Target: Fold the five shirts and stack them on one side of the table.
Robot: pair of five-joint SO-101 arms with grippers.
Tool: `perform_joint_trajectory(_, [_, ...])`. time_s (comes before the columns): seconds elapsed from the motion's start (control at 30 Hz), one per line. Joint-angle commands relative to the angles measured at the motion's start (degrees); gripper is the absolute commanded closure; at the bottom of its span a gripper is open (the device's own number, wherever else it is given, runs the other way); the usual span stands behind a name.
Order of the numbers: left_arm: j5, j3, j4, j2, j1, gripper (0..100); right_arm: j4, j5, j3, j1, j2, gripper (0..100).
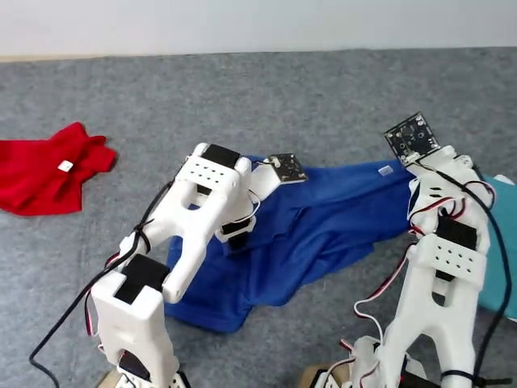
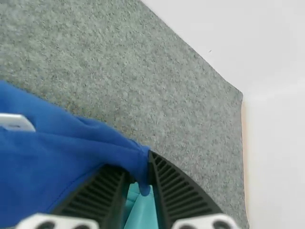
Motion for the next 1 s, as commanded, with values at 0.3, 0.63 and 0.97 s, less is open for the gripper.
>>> perform_joint_trajectory(0.3, [0.4,-0.8,-1.1,6.9,-0.7,82,-0.8,0.4,-3.7,-0.5,-0.2,98.8])
perform_joint_trajectory(0.63, [0.5,-6.1,-1.4,7.5,-2.3,82,-0.8,0.4,-3.7,-0.5,-0.4,98.8])
perform_joint_trajectory(0.97, [0.5,-6.5,-1.8,9.9,-2.3,82,-0.8,0.4,-3.7,-0.4,-0.7,98.8])
